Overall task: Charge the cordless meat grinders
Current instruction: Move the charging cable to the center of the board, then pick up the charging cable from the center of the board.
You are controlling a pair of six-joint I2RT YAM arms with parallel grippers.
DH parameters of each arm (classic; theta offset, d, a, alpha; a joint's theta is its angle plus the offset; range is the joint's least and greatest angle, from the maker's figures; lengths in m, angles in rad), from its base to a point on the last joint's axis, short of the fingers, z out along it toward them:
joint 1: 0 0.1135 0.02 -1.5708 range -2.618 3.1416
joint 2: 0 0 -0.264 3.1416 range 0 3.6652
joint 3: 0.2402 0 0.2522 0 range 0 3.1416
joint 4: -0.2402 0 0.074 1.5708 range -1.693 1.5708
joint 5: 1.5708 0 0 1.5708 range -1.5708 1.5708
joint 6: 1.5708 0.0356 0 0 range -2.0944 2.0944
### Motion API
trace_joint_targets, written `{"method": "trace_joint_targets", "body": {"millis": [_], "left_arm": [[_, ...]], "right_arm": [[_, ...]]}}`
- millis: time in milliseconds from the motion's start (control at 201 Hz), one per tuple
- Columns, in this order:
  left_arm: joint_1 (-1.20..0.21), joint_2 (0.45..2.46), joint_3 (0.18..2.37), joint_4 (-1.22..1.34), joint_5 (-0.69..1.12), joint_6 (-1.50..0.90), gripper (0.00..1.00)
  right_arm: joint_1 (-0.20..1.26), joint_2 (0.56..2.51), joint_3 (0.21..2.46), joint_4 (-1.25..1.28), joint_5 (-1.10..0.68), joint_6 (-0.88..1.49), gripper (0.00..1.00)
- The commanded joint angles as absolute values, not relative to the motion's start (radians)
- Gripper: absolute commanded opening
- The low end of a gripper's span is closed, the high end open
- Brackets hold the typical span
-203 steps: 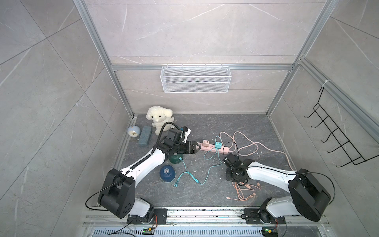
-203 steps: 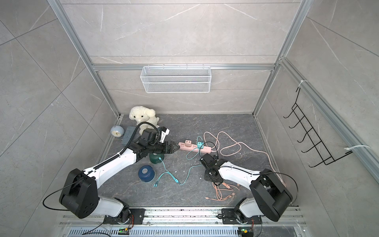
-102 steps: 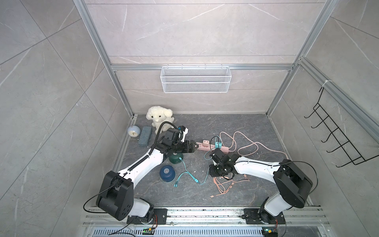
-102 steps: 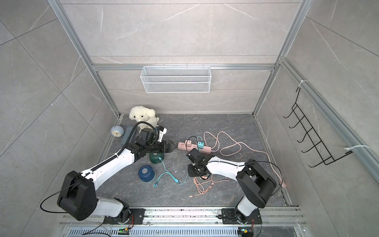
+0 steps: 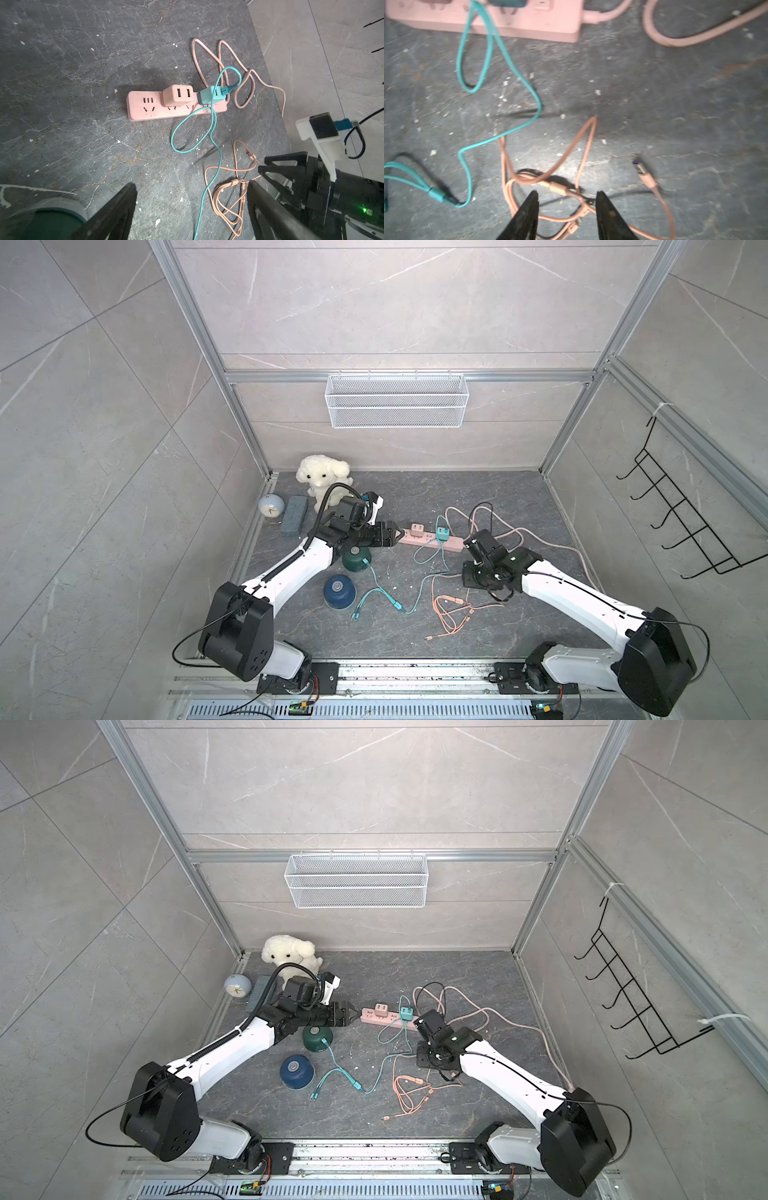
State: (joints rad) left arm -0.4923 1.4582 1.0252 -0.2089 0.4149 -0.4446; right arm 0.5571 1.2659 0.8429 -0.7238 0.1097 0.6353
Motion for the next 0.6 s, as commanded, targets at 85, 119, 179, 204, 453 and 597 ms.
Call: {"method": "trace_joint_targets", "body": {"millis": [85,119,179,204,453,597], "left_arm": [[-0.495,1.488,1.081,-0.193,0.475,-0.428,0.85],[-0.495,1.49,1.085,-0.193,0.478,-0.427,0.85],[-0.495,1.497,1.091,-0.194,0.485,-0.427,0.85],[-0.495,1.501,1.094,-0.196,0.486,-0.425,0.85],[-0.495,1.533,1.125,-0.207,0.498,-0.409,0.85],[-0.495,1.538,1.131,-0.217,0.499,-0.403,0.85]], "right_arm": [[0.449,1.327,0.775,-0.725,0.111,0.593,0.47],[0.429,1.334,0.759,-0.716,0.11,0.597,0.48],[0.399,1.335,0.734,-0.709,0.115,0.607,0.52],[0.391,1.333,0.724,-0.71,0.118,0.61,0.53],[0.38,1.333,0.653,-0.706,0.112,0.647,0.54],[0.38,1.347,0.621,-0.676,0.051,0.648,0.47]]}}
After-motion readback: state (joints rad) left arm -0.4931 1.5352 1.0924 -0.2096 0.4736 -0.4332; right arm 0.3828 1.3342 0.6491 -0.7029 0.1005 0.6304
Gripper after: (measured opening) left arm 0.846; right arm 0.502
